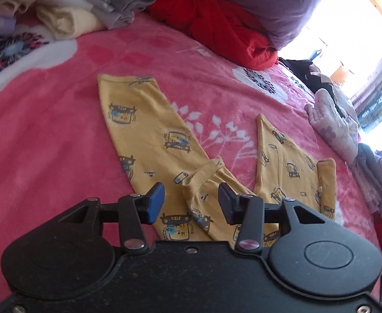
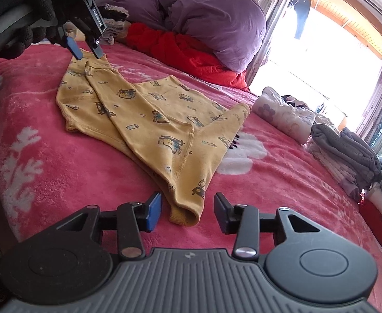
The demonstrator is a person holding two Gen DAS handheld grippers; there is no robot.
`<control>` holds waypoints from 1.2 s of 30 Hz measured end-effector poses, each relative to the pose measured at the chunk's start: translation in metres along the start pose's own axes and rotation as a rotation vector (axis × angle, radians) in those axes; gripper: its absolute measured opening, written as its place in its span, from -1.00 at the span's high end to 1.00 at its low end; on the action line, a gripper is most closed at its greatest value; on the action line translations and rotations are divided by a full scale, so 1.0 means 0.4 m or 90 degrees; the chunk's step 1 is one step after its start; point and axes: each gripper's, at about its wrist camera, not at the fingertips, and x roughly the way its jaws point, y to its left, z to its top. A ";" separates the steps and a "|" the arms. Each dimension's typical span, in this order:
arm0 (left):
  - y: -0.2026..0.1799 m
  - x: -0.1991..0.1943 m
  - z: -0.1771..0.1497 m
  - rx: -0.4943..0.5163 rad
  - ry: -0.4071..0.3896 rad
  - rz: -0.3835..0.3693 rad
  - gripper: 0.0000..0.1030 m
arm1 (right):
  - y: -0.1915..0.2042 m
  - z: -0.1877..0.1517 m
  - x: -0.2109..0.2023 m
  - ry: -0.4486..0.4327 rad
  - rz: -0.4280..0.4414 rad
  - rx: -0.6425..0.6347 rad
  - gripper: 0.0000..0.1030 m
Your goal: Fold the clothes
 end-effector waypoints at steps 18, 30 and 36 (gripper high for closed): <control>-0.053 0.029 -0.001 0.090 -0.056 -0.003 0.93 | 0.008 -0.001 0.011 -0.007 0.045 0.010 0.24; -0.070 0.017 -0.013 0.115 -0.054 -0.027 0.93 | 0.016 0.004 0.028 0.011 0.080 0.002 0.26; -0.067 0.007 -0.009 0.122 -0.060 -0.002 0.93 | -0.017 0.004 0.015 0.031 0.091 0.049 0.26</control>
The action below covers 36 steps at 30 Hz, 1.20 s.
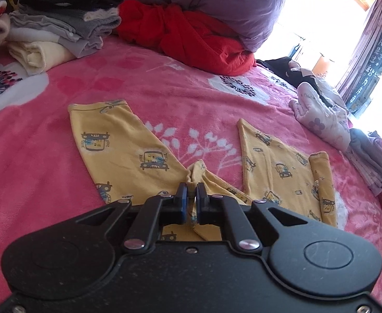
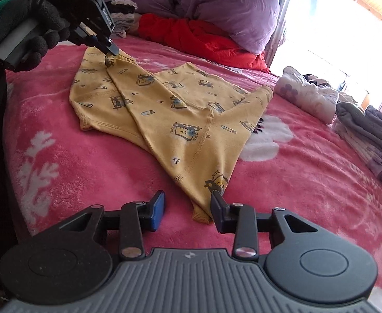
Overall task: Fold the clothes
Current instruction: 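Release the right tool and press the folded garment flat with the left tool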
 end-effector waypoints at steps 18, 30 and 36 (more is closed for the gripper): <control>-0.378 0.266 0.051 0.062 0.113 -0.195 0.48 | -0.102 0.074 0.076 -0.065 0.020 0.127 0.26; -0.515 0.426 0.053 0.085 0.149 -0.231 0.59 | -0.128 0.071 0.113 -0.034 0.072 0.189 0.27; -0.580 0.333 0.053 0.225 0.020 -0.175 0.99 | -0.136 0.068 0.121 -0.027 0.077 0.206 0.28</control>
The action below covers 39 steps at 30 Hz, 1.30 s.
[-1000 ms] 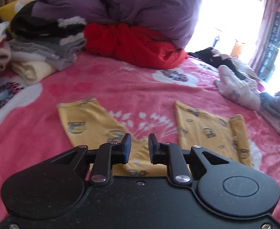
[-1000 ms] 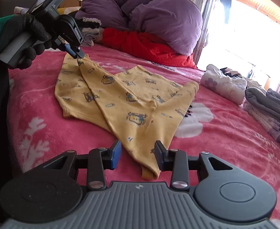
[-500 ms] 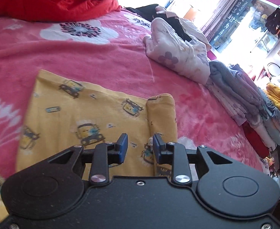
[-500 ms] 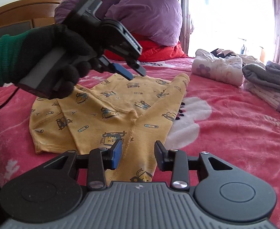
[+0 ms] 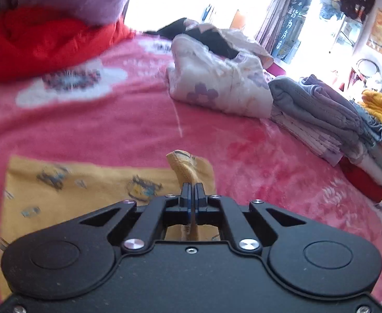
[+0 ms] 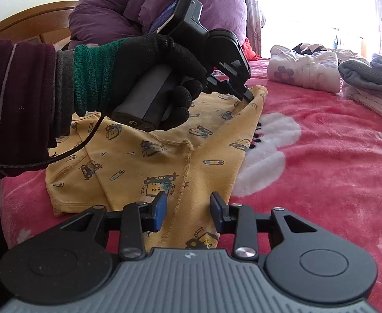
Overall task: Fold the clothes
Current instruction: 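Release the right tool and press the folded garment flat with the left tool, then grasp a yellow leg end with the left tool and lift it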
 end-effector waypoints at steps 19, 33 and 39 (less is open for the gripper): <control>-0.019 0.062 -0.008 0.057 0.061 -0.005 0.50 | 0.000 0.009 -0.023 -0.025 0.001 0.003 0.31; 0.136 -0.167 -0.048 -0.048 0.014 0.071 0.49 | 0.020 0.000 0.001 0.037 0.003 -0.019 0.28; 0.244 -0.412 -0.179 -0.172 -0.038 0.102 0.49 | 0.040 -0.001 -0.039 -0.003 -0.010 -0.049 0.28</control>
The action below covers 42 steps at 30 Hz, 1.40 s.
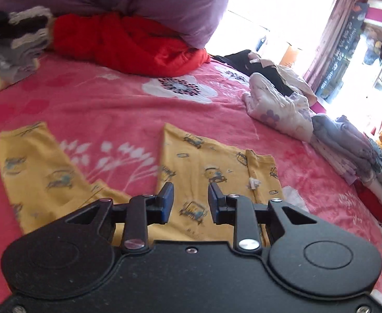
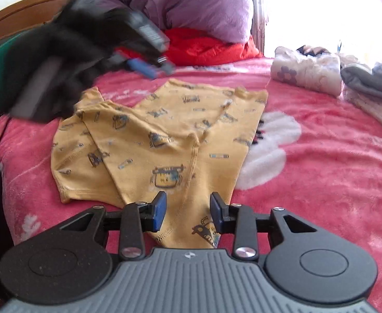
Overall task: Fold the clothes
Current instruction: 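Grasp a yellow leg end with the left tool and lift it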
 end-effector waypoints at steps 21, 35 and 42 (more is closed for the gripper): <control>0.243 -0.019 -0.066 -0.260 -0.003 0.047 0.55 | 0.112 -0.049 -0.072 -0.024 -0.004 -0.158 0.23; 0.153 -0.007 -0.033 -0.093 -0.050 0.096 0.99 | 0.106 -0.063 -0.013 0.027 0.037 -0.158 0.22; 0.046 -0.032 0.031 -0.129 -0.079 0.009 1.00 | 0.078 -0.054 -0.030 0.003 0.033 -0.132 0.22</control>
